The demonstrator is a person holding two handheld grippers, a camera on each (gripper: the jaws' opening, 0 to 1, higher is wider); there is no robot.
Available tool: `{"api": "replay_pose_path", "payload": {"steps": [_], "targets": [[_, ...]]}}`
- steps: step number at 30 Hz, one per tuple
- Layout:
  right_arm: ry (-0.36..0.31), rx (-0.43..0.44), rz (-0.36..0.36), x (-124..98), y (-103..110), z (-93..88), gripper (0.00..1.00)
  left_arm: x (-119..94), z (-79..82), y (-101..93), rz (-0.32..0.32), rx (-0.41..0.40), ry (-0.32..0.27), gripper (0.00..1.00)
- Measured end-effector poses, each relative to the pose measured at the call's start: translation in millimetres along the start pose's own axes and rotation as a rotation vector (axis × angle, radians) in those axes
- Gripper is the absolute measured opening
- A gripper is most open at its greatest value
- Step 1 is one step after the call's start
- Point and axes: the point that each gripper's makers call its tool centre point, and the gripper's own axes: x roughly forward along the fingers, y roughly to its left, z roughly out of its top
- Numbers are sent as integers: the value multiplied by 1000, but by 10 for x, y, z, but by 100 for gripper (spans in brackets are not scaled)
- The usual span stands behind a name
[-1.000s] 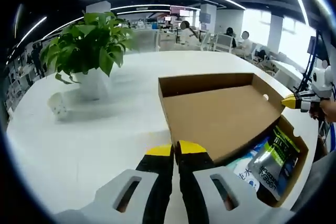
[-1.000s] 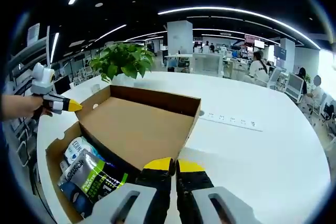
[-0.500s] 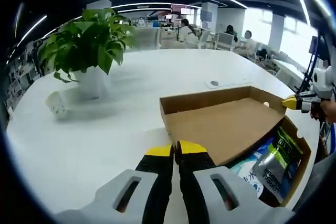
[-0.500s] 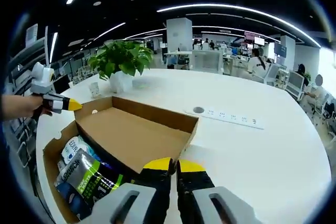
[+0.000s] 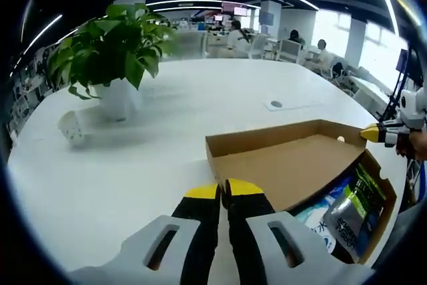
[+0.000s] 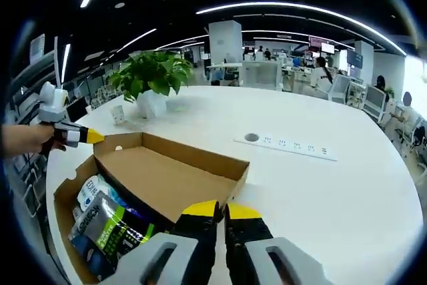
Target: Operate the shoe box by opening the lid, removing the specified soft item, and placing it in the target area until the item is outside and the box remains undamaged.
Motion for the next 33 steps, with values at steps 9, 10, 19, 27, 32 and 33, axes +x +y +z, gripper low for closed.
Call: {"api": "replay_pose_path", "payload": {"steps": [9,10,19,27,32,33], "targets": [[-2,-14,3,-36,10,15,0,-32,25,-30,-1,19,-2,3],[-4,-16,6,-41,13,25,0,-36,29,-30,1,25,-3,3],[-24,-66,18,-157,26,88,3,-173,124,-36,31,52,-33,4],[-50,-108,53,-282,109,166,4,-316,240,-95,30,72,-59,9],[-65,-125,68,-364,157,206,5,-438,243,-170,27,96,-64,11],[-65,-130,72,-382,169,209,5,-473,237,-198,23,101,-63,12]]}}
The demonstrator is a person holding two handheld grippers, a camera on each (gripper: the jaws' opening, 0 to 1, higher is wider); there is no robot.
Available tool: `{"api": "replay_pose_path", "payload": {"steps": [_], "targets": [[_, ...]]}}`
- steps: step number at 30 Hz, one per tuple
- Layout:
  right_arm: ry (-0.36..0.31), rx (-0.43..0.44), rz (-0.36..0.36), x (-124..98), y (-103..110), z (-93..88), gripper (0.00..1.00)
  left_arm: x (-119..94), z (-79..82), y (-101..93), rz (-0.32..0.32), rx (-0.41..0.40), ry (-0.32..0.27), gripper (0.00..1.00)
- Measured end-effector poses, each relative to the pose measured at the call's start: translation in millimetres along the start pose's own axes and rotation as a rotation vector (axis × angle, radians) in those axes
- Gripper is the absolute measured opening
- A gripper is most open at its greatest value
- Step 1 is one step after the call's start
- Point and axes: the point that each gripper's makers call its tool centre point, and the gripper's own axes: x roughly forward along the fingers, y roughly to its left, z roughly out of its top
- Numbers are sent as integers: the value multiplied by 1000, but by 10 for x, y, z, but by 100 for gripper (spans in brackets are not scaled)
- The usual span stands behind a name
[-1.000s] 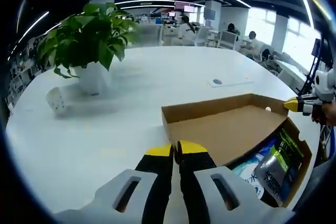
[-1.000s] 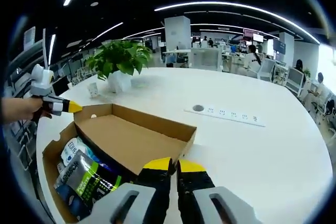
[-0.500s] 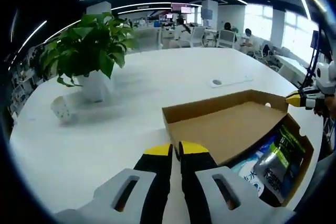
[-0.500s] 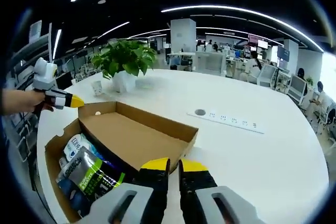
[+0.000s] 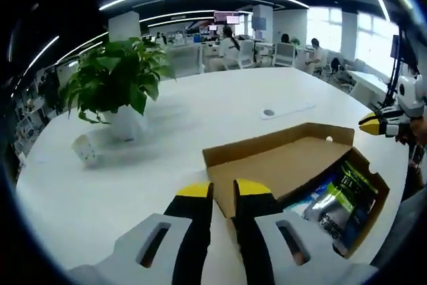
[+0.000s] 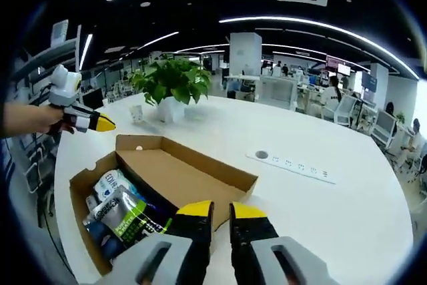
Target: Operate the shoe box by opening the lid, removing the specified soft item, and placing it in the target area until the item is outside and the box remains undamaged.
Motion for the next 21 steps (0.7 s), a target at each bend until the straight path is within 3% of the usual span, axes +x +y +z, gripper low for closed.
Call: {"api": "replay_pose_path", "payload": {"steps": [9,21], "targets": [[2,-26,39,-89,123,16,9,-221,-54,-130,-11,16,2,15],[34,-85,105,-154,277,-44,16,-474,-257,-403,-51,13,39,19]]}}
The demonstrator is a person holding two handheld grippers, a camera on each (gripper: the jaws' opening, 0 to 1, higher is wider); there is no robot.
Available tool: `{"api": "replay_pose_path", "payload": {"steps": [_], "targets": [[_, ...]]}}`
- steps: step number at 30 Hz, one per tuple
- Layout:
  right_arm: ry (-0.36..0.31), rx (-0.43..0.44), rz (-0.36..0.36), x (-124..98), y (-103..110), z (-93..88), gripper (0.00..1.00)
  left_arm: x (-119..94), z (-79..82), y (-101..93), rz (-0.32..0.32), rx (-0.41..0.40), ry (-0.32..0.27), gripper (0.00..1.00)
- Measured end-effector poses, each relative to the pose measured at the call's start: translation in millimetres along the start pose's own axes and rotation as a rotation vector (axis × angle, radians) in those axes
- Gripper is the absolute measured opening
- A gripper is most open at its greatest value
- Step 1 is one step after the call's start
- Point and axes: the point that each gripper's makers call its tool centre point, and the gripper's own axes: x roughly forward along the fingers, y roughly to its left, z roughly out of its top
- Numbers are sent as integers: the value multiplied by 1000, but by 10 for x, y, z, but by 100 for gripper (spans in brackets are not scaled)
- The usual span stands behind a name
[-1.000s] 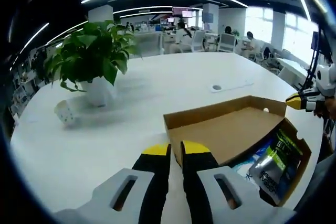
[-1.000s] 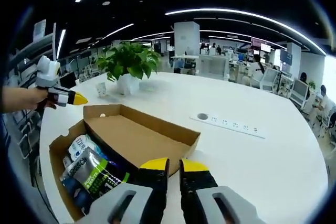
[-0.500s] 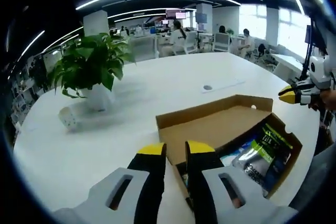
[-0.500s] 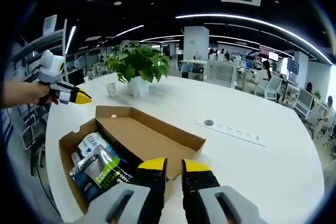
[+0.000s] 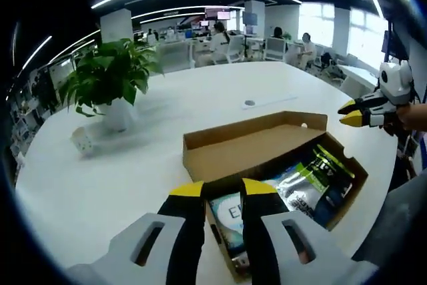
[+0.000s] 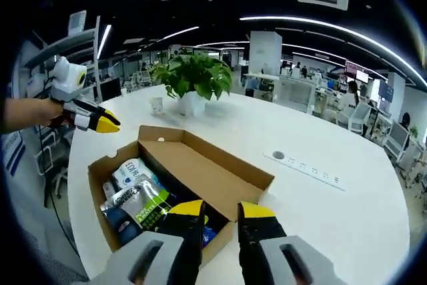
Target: Operate the shoe box by opening the lid, removing the specified soft item, and placing it in the target area until the item is outside and the box remains undamaged.
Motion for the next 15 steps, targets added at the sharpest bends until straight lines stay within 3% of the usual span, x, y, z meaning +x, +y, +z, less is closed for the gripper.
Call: {"api": "replay_pose_path", "payload": {"steps": [15], "targets": [[39,-63,114,-12,257,-82,25,-110,-244,-321,-58,0,35,23]]}}
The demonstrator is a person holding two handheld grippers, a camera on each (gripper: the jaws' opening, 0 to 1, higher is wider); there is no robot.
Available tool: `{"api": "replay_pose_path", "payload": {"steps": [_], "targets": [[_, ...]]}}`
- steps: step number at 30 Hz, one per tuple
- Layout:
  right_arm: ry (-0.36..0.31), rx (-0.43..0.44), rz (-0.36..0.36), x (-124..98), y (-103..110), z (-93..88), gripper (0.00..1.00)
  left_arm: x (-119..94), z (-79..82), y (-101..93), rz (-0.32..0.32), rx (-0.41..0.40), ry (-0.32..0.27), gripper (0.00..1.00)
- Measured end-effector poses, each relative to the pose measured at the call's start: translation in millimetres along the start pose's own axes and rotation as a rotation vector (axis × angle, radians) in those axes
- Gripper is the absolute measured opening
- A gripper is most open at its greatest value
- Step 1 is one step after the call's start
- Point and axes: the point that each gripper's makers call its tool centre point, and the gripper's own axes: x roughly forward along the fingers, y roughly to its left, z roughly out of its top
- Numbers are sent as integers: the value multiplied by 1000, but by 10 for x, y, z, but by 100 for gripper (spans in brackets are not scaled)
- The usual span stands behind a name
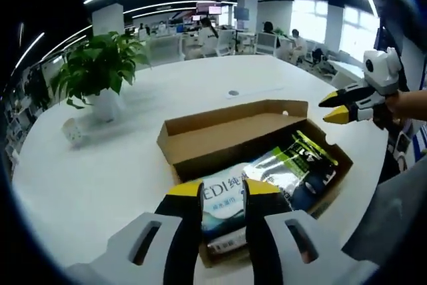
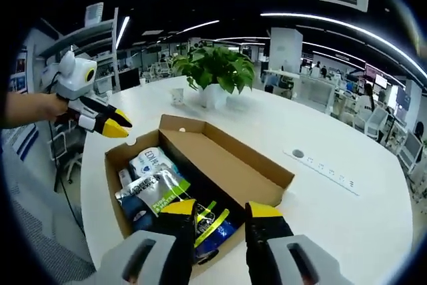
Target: Operate the shoe box by opening the lid, removing the specified soft item, and placing it in the target area until the item is outside and the box remains undamaged.
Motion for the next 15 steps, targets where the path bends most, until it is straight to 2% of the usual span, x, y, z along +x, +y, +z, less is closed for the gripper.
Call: {"api": "replay_pose_path", "payload": {"steps": [15], "targets": [[55,-45,84,107,206,-135,30,33,-168,-226,-54,-26,20,26]]}}
